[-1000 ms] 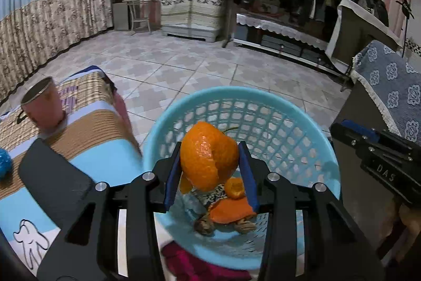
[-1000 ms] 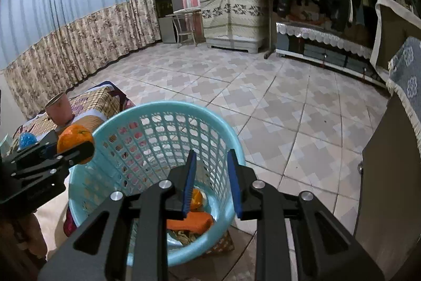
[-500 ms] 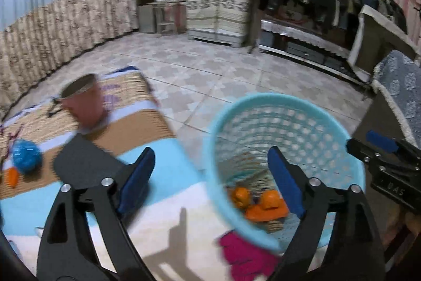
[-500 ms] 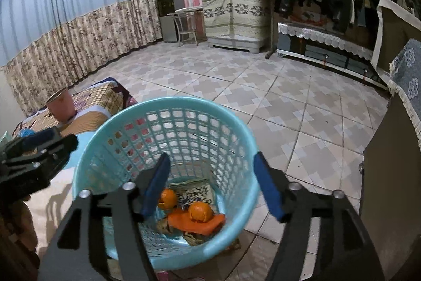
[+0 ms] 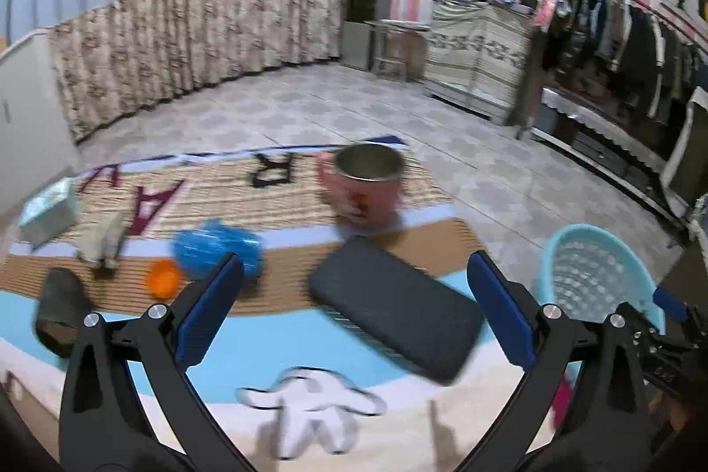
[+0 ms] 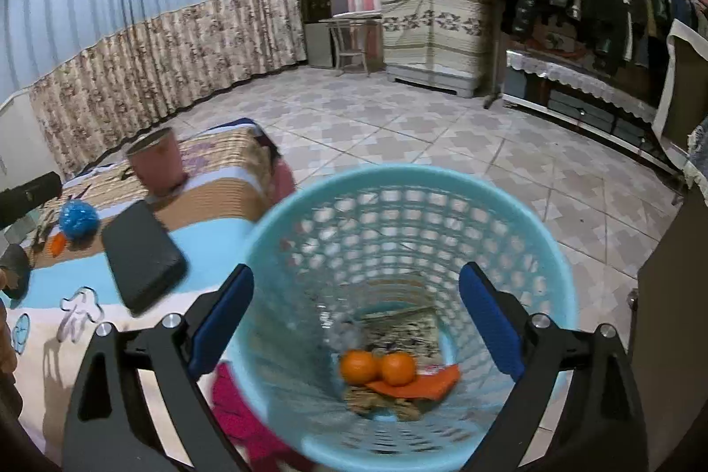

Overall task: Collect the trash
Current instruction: 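Move the left tool toward the black ribbed cup while the right tool approaches the blue bag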

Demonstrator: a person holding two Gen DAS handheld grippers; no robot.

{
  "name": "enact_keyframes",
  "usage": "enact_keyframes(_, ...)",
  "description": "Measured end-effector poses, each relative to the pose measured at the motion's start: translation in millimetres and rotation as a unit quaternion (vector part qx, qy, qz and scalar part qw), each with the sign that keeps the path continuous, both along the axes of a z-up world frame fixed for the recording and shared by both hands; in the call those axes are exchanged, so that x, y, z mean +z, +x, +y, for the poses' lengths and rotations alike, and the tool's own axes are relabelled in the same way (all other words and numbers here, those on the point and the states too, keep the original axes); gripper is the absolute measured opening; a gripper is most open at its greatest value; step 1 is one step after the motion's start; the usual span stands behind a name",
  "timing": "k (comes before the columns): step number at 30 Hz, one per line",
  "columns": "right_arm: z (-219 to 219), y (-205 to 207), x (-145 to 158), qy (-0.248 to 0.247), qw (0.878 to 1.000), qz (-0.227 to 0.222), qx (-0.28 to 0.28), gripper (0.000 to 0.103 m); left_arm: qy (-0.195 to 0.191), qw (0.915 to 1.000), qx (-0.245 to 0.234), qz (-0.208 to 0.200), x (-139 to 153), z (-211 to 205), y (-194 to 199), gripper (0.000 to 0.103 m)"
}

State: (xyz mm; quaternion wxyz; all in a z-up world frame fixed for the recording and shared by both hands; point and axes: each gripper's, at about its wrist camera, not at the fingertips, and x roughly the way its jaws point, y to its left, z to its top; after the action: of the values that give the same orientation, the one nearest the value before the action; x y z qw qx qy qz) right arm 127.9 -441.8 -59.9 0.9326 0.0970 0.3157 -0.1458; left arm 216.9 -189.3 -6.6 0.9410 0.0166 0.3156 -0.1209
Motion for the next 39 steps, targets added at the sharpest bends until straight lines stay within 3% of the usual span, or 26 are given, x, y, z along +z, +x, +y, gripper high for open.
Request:
enact_keyframes(13,115.5,48.3,22.1,-0.014,0.996,-0.024,0.090,0.098,0.029,0.9956,0.089,-0.005,8.3,120.8,13.4,0.098)
enact_keyframes(23,182.8,91.9,22.2,-0.040,0.987,-0.014,0.152,0.098,0.014,0.9781,0.193,0.077,-37.1,226.7,45.1,0.097)
enact_keyframes(29,224.4,126.6,14.4,-0.070,0.980,0.002,0.188,0.098,0.046,0.9731,0.199,0.106,-63.2,237.0,55.5,0.097)
enact_keyframes(32,239.6,143.5,6.1,-0.061,0.977,0.015,0.205,0.098,0.056,0.9716,0.200,0.113,-69.0,242.3,59.3,0.097)
enact_keyframes(39,268.1,178.8,-14.6,-0.047,0.973,0.045,0.220,0.098,0.005,0.9717,0.187,0.144,-77.5,253.4,63.3,0.096)
